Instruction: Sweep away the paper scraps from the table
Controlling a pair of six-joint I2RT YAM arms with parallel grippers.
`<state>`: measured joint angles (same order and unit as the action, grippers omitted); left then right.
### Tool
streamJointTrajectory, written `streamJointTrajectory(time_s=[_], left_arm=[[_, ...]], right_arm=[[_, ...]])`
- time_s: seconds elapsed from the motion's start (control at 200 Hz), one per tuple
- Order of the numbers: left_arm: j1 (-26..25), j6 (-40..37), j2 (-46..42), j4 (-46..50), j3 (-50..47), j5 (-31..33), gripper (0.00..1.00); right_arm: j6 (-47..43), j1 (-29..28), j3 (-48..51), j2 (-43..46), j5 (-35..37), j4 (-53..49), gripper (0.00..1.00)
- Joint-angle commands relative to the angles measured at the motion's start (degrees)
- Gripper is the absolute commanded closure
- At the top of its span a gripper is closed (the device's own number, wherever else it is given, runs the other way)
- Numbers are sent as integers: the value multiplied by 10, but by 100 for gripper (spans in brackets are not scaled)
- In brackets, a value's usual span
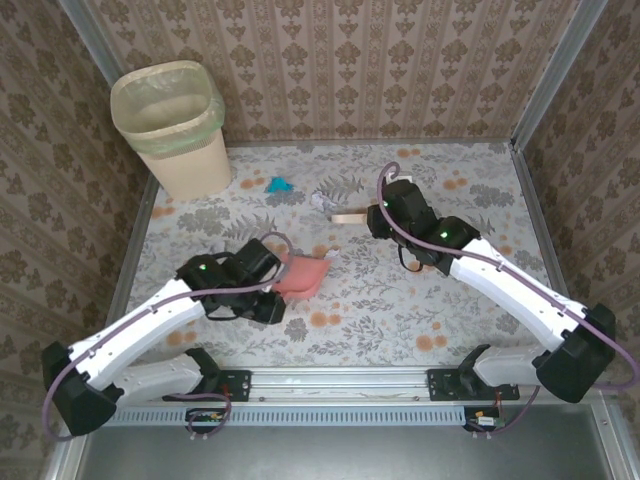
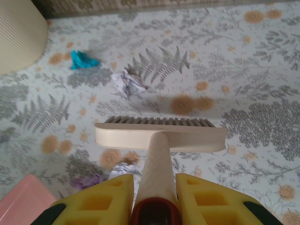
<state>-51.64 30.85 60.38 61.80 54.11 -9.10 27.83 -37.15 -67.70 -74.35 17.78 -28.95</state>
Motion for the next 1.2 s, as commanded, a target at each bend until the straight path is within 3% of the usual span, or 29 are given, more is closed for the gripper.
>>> streamJointTrajectory(time_s=[0.0, 0.245, 0.63, 0.89, 1.195], left_arm=[[-41, 24, 32, 34, 23, 28, 100], [-100, 27, 132, 31, 38, 57, 100], [-109, 28, 239, 3, 39, 94, 100], [-109, 25, 255, -23, 31, 109, 100], [-102, 25, 254, -40, 16, 124, 100]], right_arm=[[-13, 3, -29, -14, 17, -15, 100], [-26, 3, -41, -42, 26, -36, 100], [-78, 1, -76, -105, -25, -88, 100], [-120, -22, -86, -96, -54, -144, 100], [-152, -53, -85, -68, -148, -177, 100]])
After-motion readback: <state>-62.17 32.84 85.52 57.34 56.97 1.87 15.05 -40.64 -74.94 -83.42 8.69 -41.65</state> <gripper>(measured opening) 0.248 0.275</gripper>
